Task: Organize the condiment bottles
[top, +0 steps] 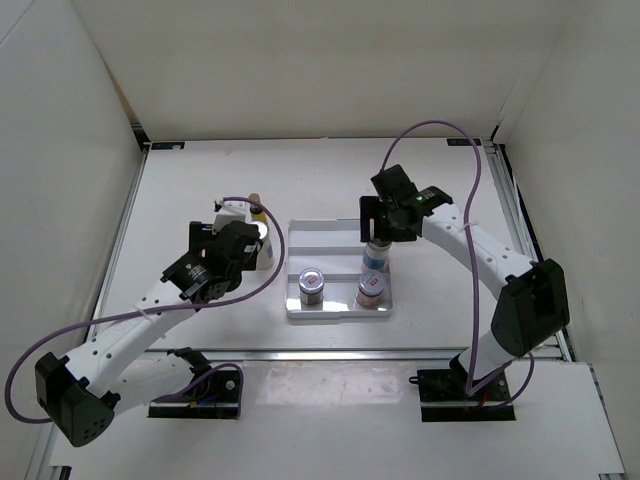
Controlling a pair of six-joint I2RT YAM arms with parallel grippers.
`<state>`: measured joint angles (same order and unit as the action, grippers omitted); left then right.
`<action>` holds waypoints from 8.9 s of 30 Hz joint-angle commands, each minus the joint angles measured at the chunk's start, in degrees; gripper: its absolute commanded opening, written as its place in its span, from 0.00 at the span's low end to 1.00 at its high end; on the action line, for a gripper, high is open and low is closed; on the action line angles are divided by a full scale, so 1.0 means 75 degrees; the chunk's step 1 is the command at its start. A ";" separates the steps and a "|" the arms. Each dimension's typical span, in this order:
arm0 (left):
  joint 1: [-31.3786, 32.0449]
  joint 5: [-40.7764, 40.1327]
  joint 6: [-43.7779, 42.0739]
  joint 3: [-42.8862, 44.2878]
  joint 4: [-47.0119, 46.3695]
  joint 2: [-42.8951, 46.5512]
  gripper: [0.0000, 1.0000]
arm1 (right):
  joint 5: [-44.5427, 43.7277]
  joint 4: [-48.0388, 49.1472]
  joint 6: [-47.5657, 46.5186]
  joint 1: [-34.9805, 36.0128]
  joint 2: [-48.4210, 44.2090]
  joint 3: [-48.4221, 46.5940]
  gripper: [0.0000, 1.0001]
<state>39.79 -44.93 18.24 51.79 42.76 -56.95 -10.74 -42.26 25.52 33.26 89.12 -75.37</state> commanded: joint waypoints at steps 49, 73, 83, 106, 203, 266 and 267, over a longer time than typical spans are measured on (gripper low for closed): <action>-0.0855 0.3354 0.0357 0.1812 -0.1753 -0.1560 0.11 | 0.1057 -0.0834 0.0137 0.0253 -0.6011 0.2362 1.00; 0.0952 0.2568 0.0463 0.2774 -0.1823 -0.4254 0.26 | 0.0800 -0.1385 0.0066 0.0253 -0.6387 0.2292 1.00; 0.1023 0.1855 -0.0495 0.4341 -0.0699 -0.3881 1.00 | -0.0745 -0.2134 0.0301 0.0253 -0.5240 0.1227 1.00; -0.0372 0.0318 -0.2268 0.0113 -0.3463 -0.0212 1.00 | -0.0700 -0.1092 -0.0684 -0.1504 0.0993 -0.2664 0.63; -0.0372 0.0318 -0.2420 0.0278 -0.3756 -0.1372 1.00 | -0.2225 0.0033 -0.0812 0.0593 0.0586 -0.2688 0.00; -0.0372 0.0318 -0.2420 0.0349 -0.3686 -0.1372 1.00 | -0.1719 0.0021 -0.0953 0.0230 0.2040 -0.2981 0.88; -0.0372 0.0318 -0.2420 0.0349 -0.3686 -0.1372 1.00 | -0.1790 0.0021 -0.0953 0.0230 0.1923 -0.2981 0.94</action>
<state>36.86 -42.59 0.19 51.92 15.03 -67.94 -22.17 -43.24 18.87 35.22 107.22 -96.73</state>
